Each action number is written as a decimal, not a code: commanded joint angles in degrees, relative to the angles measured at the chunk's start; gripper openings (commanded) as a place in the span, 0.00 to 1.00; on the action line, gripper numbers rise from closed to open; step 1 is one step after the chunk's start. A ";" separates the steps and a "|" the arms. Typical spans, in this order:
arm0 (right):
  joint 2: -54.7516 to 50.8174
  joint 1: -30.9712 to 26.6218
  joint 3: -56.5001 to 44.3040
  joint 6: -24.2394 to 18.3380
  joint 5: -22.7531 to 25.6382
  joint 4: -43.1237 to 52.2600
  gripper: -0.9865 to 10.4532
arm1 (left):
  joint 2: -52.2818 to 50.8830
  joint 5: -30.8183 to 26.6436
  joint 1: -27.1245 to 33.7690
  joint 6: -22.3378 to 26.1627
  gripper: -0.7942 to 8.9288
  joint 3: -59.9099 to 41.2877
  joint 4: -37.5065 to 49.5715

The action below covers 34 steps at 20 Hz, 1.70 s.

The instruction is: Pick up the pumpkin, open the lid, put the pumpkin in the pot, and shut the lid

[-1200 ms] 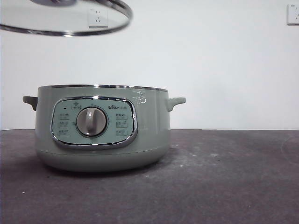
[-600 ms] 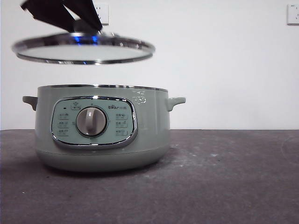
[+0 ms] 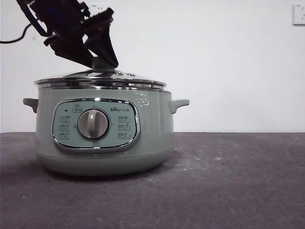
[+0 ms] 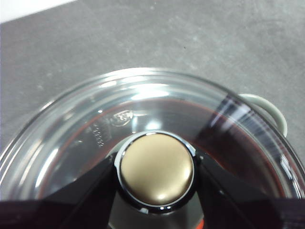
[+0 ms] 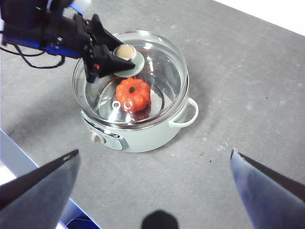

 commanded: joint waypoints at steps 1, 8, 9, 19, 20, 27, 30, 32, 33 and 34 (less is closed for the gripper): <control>0.04 0.09 -0.02 0.50 -0.02 0.28 0.61 | -0.11 0.59 -0.33 0.63 0.07 0.50 2.73; 0.04 0.07 -0.02 0.48 0.11 0.33 0.61 | -0.04 0.48 -1.88 0.63 0.07 0.50 2.71; 0.04 0.07 -0.02 0.48 0.11 0.33 0.61 | -0.04 0.24 -2.03 0.63 0.07 0.50 2.64; 0.04 0.09 -0.02 0.48 0.04 -0.35 0.61 | 0.07 -1.14 -2.08 0.66 0.09 0.50 -2.49; 0.04 0.09 -0.02 0.48 0.00 -0.61 0.61 | 0.04 -1.14 -2.08 0.48 0.16 0.50 -2.49; 0.07 0.09 -0.02 0.48 -0.13 -3.13 0.61 | -0.94 -1.14 -2.08 0.46 0.64 0.50 -2.82; 0.07 0.09 -0.02 0.50 -1.11 -4.42 0.61 | -3.85 -1.14 -2.08 0.46 0.64 0.61 -3.76; 0.07 0.07 -0.02 0.48 -5.27 -5.01 0.61 | -6.36 -1.11 -2.08 0.46 0.64 2.14 -8.41; 0.07 0.07 -0.02 0.48 -7.06 -5.16 0.61 | -7.56 -1.09 -2.08 0.46 0.64 3.58 -11.98; 0.07 0.09 -0.02 0.46 -8.37 -5.35 0.61 | -8.81 -0.90 -2.08 0.46 0.64 5.27 -16.17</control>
